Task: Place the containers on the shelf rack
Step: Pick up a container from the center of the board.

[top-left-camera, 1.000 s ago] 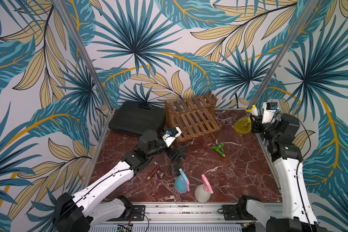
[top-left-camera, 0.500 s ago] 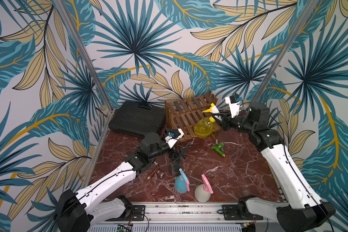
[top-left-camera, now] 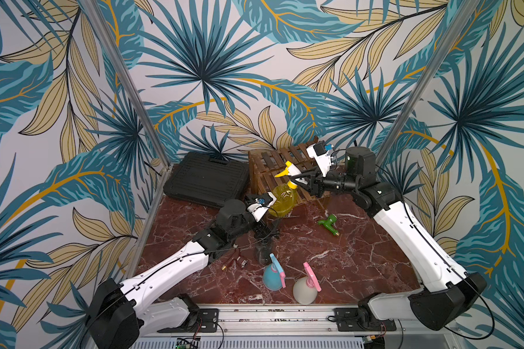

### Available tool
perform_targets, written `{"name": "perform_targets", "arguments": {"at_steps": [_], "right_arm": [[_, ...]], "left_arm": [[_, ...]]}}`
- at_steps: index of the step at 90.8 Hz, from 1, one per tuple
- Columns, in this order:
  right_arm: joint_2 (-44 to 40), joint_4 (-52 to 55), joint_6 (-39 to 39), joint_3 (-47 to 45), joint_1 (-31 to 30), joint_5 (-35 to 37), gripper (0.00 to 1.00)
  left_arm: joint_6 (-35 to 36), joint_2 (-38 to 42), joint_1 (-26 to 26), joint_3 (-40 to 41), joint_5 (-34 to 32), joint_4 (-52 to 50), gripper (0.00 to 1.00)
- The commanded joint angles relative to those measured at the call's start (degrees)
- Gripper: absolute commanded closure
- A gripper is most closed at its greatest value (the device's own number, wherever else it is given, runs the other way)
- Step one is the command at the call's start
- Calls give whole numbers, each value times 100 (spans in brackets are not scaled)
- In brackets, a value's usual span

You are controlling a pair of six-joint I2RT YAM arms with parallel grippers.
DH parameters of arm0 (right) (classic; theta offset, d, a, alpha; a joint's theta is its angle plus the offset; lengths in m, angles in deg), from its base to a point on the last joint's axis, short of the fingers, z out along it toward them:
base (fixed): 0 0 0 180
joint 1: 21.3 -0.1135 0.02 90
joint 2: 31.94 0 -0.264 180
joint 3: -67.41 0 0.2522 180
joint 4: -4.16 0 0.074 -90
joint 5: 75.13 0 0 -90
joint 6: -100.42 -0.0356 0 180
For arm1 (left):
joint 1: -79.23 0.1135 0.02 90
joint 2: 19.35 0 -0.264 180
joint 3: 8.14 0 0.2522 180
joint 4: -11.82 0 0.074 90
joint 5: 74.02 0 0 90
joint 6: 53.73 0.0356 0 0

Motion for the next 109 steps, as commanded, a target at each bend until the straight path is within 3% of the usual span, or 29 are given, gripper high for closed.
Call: {"name": "perform_targets", "arguments": {"at_steps": [1,32,51,76,86,101,109], "right_arm": [[90,324,321,154,-106,-370,89],[126,368,491,150,-195,-691,88],[101,298,480,150,-200,-817,88],[71,211,474,112,-204,-840,87],[-20,49,426,-9,-204,-716,75],[-436,-733,190,-431,-195,-140,37],[-808,-1482,-65,-935,-195,215,28]], "left_arm": [[-76,-82,-23,-230,5,-27,0],[-470,-85,7,-87,1190,475,0],[-624,-119,104,-72,1550,576,0],[-837,-203,194,-117,1874,619,14],[-1035,-217,268,-101,1988,767,15],[-1401,-234,467,-57,2246,1043,15],[-1606,-243,551,-14,2377,1249,16]]}}
